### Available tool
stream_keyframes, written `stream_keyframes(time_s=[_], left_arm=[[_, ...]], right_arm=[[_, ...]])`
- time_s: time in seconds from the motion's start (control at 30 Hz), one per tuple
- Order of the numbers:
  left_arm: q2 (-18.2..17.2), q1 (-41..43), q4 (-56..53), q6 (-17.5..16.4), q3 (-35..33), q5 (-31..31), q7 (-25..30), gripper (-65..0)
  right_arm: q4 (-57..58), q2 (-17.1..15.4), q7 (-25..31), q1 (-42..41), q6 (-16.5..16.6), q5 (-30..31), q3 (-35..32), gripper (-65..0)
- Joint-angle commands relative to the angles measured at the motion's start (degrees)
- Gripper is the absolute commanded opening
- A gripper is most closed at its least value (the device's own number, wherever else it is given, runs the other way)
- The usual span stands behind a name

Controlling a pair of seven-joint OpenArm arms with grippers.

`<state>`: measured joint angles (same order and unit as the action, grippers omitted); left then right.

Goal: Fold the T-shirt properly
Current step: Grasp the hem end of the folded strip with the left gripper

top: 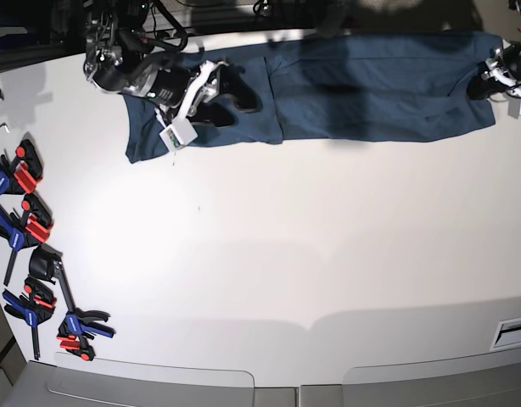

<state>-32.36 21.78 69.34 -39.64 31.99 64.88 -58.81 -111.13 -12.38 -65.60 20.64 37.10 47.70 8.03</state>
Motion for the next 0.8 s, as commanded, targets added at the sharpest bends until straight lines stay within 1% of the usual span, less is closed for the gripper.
stream_keyframes(time_s=[0.0,0.1,0.2,0.33,0.47,0.57,0.67,0.77], left_arm=[[-0.9,0.3,2.1,-0.4,0.3,0.9,0.0,-65.0],[0.5,0.3,5.7,-0.4,0.3,0.9,-0.2,-65.0],[2.4,0.3,8.5,-0.4,0.3,-0.5,-0.2,-65.0],[4.8,0.7,12.2,-0.4,0.3,-0.4,-0.3,-65.0],[7.5,3.0,20.0,-0.4,0.3,-0.4,-1.2,-65.0],[10.4,5.3,28.1,-0.4,0.3,-0.4,-1.4,-65.0],[14.5,7.0,36.5,-0.4,0.3,-0.4,-1.4,-65.0],[18.4,7.3,43.3,0.6,0.2,-0.4,-1.6,-65.0]], right_arm=[[-1.2,-0.3,1.6,-0.5,0.3,0.7,0.3,-32.2],[-1.2,-0.3,2.5,-0.5,-0.1,-1.1,0.6,-32.3],[-1.2,-0.3,2.6,-0.5,-0.2,-1.1,1.5,-32.2],[-1.2,-0.3,2.6,-0.5,-0.2,-1.1,2.9,-32.2],[-1.2,-0.3,2.6,-0.5,-0.3,-1.1,5.0,-32.3],[-1.2,-0.3,3.1,-0.5,-0.3,-1.1,7.1,-32.3],[-1.2,-0.3,3.9,-0.5,-0.2,-1.1,9.7,-32.3],[-1.2,-0.3,4.9,-0.6,-0.3,-1.3,12.5,-32.3]])
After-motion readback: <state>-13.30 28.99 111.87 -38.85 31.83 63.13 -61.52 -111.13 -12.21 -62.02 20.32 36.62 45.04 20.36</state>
